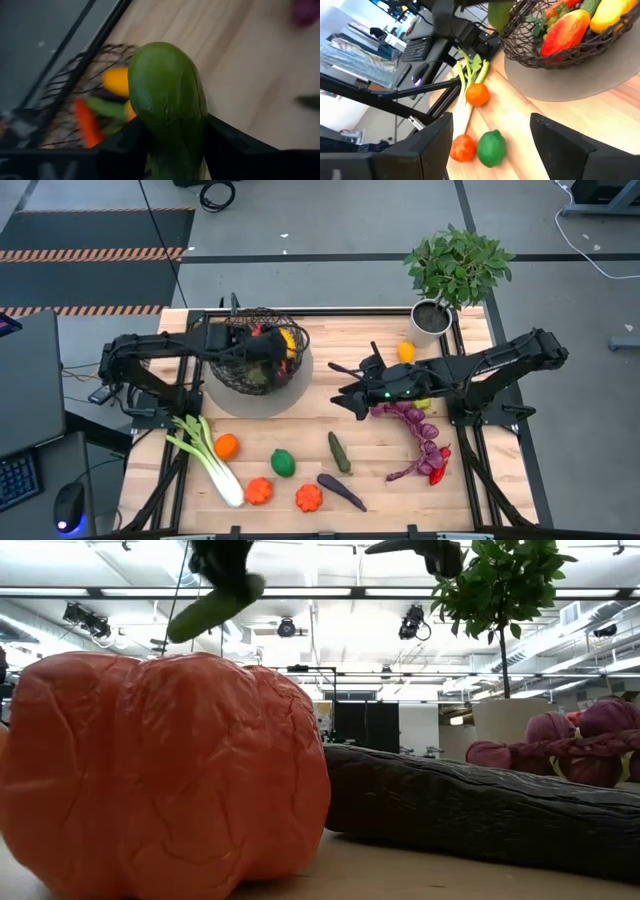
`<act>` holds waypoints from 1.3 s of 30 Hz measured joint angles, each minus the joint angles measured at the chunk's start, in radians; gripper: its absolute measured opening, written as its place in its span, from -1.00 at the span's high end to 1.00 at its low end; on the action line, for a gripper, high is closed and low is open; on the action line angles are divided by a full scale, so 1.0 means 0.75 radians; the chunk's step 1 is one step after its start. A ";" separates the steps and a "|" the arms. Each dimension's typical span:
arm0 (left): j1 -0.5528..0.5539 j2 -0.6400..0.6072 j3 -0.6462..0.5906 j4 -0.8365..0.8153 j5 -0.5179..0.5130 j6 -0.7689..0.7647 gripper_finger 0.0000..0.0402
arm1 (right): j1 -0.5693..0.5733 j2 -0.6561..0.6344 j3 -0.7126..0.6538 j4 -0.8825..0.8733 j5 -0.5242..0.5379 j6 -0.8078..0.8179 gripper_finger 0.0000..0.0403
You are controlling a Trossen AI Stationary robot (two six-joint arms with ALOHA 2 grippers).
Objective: Build produce basket
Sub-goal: Put the green cucumber into the black wire basket, then put the green chili pepper into the black wire basket
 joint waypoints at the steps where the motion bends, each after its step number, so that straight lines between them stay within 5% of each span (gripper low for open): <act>1: 0.024 -0.003 0.001 -0.031 0.000 0.038 0.20 | 0.000 0.000 0.000 0.002 0.000 0.000 -0.34; 15: 0.408 -0.003 -0.022 -0.117 0.020 0.175 0.18 | 0.000 0.000 0.000 0.017 0.005 0.099 -0.32; 22: 0.552 0.000 -0.232 -0.109 0.326 0.141 -0.12 | 0.000 0.000 0.000 0.016 0.005 0.118 -0.32; 30: 0.511 -0.003 -0.320 -0.063 0.392 0.107 -0.54 | 0.000 0.000 0.000 -0.017 -0.020 0.148 -0.32; 39: 0.289 -0.005 -0.162 -0.003 0.661 -0.198 -0.58 | -0.017 0.001 0.000 -0.355 -0.202 0.050 -0.32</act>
